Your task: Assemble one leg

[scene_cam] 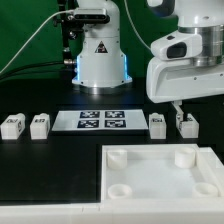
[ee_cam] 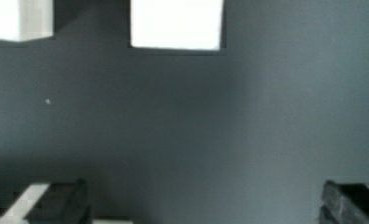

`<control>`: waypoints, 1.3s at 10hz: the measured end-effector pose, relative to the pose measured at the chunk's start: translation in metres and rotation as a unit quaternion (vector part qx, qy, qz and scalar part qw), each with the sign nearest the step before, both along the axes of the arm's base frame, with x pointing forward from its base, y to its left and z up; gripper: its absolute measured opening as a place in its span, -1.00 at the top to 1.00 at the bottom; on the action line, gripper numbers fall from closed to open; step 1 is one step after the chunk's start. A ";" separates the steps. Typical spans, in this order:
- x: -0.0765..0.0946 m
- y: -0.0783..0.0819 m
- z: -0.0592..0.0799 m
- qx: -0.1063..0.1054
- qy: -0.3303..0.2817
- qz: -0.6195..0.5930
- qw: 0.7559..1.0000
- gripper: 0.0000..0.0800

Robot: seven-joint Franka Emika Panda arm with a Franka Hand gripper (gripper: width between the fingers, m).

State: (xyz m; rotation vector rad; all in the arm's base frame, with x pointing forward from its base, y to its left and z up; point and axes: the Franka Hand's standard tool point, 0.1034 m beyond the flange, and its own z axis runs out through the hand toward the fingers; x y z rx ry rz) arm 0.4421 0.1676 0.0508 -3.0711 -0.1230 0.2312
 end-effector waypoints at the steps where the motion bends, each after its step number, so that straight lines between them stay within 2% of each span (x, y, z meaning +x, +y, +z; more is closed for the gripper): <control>1: 0.002 0.000 0.000 -0.011 0.057 0.001 0.998 -0.62; 3: 0.007 0.001 -0.003 -0.029 0.138 -0.020 0.990 -0.62; 5: 0.002 -0.003 -0.003 -0.043 0.237 -0.015 0.970 -0.62; 6: 0.005 -0.002 -0.006 -0.044 0.256 -0.014 0.966 -0.62; 7: -0.004 -0.007 -0.004 -0.055 0.314 -0.009 0.948 -0.62; 8: -0.005 -0.006 -0.010 -0.060 0.338 -0.014 0.939 -0.62; 11: -0.042 0.002 -0.025 -0.069 0.337 -0.016 0.939 -0.62; 13: -0.055 0.007 -0.034 -0.072 0.346 -0.021 0.935 -0.62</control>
Offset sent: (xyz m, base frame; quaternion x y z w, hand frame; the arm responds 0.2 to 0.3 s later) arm 0.0054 -0.0178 -0.0013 -0.0004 -0.2553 0.0884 0.9628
